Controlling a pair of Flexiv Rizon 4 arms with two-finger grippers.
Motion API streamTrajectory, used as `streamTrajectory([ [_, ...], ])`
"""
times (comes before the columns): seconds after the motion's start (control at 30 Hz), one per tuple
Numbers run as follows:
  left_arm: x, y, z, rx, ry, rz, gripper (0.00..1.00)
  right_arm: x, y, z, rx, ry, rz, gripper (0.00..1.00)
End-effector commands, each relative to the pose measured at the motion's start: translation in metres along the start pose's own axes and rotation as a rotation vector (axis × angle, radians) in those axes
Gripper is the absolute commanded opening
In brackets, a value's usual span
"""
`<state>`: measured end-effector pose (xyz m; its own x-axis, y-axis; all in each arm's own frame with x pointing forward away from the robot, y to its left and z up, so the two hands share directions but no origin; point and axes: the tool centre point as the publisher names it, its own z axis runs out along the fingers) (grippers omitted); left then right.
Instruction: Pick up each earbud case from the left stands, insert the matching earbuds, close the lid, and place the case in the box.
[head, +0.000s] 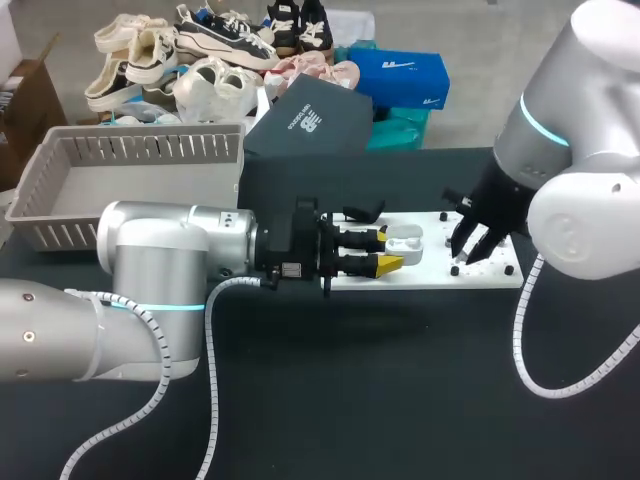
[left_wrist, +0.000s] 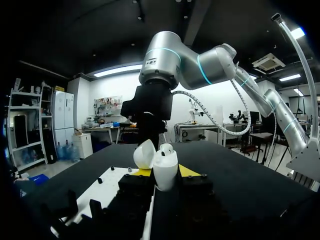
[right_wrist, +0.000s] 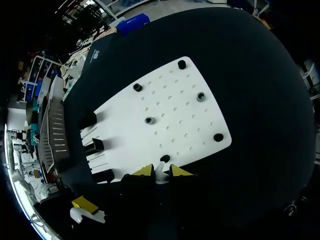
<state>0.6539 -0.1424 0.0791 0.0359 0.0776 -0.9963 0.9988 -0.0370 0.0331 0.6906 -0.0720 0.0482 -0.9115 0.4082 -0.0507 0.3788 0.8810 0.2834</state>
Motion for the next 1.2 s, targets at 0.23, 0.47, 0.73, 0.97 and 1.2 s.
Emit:
streamTrajectory([
  [0.23,0.000,-0.001,0.000,-0.003,-0.001,0.001,0.00,0.014,-0.016,-0.076,0.011,-0.122,-0.019,0.00],
  [0.47,0.000,-0.001,0.000,-0.003,-0.001,0.001,0.00,0.028,-0.002,-0.125,0.032,-0.168,-0.092,0.00],
  [0.73,0.000,-0.001,0.000,-0.003,-0.001,0.001,0.00,0.054,0.032,-0.150,0.049,-0.061,-0.312,0.00],
  [0.97,0.000,-0.001,0.000,-0.003,-0.001,0.001,0.00,0.072,0.059,-0.147,0.062,0.047,-0.498,0.00],
  [1.2,0.000,-0.001,0.000,-0.003,-0.001,0.001,0.00,0.080,0.083,-0.133,0.086,0.130,-0.583,0.00],
])
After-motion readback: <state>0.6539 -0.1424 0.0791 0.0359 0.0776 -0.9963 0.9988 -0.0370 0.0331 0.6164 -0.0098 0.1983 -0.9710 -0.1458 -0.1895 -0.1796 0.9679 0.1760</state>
